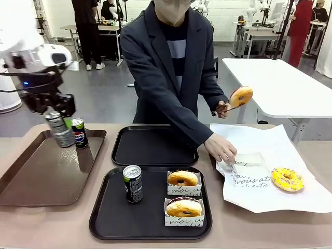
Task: Set up donuts and drinks on trays.
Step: Pick up one Pepsi coke from the Handle tray and place it on the Flat Tray without a Pepsi coke.
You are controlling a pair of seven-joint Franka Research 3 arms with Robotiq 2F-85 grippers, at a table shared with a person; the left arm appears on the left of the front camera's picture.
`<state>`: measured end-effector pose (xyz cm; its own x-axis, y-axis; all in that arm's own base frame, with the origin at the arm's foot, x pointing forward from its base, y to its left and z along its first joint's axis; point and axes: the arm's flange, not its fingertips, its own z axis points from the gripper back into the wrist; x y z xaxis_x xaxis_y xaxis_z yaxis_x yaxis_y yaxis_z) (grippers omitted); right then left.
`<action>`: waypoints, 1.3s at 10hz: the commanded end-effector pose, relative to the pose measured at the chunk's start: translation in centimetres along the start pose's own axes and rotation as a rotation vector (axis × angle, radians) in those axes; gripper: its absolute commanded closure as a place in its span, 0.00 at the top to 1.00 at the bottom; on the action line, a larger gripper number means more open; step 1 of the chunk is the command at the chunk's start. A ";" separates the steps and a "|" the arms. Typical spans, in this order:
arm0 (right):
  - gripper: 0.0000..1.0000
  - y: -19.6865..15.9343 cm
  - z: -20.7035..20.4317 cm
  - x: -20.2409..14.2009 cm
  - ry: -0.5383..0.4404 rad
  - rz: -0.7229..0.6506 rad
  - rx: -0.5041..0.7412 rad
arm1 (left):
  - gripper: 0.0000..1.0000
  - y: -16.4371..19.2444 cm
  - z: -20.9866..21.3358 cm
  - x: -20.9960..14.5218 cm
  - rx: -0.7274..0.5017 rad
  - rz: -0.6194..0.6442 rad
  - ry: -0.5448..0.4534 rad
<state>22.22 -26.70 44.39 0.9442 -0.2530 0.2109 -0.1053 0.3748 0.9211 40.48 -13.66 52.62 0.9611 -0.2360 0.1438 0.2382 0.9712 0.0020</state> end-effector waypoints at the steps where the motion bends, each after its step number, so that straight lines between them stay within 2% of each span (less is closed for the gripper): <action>1: 1.00 -0.1 0.1 0.2 -0.012 0.019 0.023 | 0.59 -2.3 -1.8 3.0 -0.046 -0.055 -0.014; 4: 1.00 -0.1 0.1 0.2 -0.012 0.019 0.023 | 0.59 -5.1 -6.4 5.2 -0.107 -0.083 0.004; 5: 1.00 -0.1 0.1 0.2 -0.012 0.019 0.023 | 0.59 -5.3 -7.8 5.4 -0.107 -0.092 0.038; 6: 1.00 -0.1 0.1 0.2 -0.012 0.019 0.023 | 0.59 -4.6 -7.4 4.9 -0.097 -0.097 0.052; 7: 1.00 -0.1 0.1 0.2 -0.012 0.019 0.023 | 0.59 -2.5 -5.3 3.2 -0.074 -0.078 0.088; 9: 1.00 -0.1 0.1 0.2 -0.012 0.019 0.023 | 0.59 4.3 -1.9 -4.3 -0.015 -0.165 0.096; 10: 1.00 -0.1 0.1 0.2 -0.012 0.019 0.023 | 0.59 6.9 -1.7 -6.9 -0.043 -0.158 0.110; 11: 1.00 -0.1 0.1 0.2 -0.012 0.019 0.023 | 0.59 8.7 -1.7 -8.3 -0.062 -0.129 0.106; 13: 1.00 -0.1 0.1 0.2 -0.012 0.019 0.023 | 0.59 10.8 -1.1 -8.0 -0.086 -0.059 0.079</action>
<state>22.21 -26.71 44.36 0.9443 -0.2535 0.2097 -0.1043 0.3741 0.9215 34.03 -0.82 50.24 0.9475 -0.3166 0.0458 0.3193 0.9445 -0.0770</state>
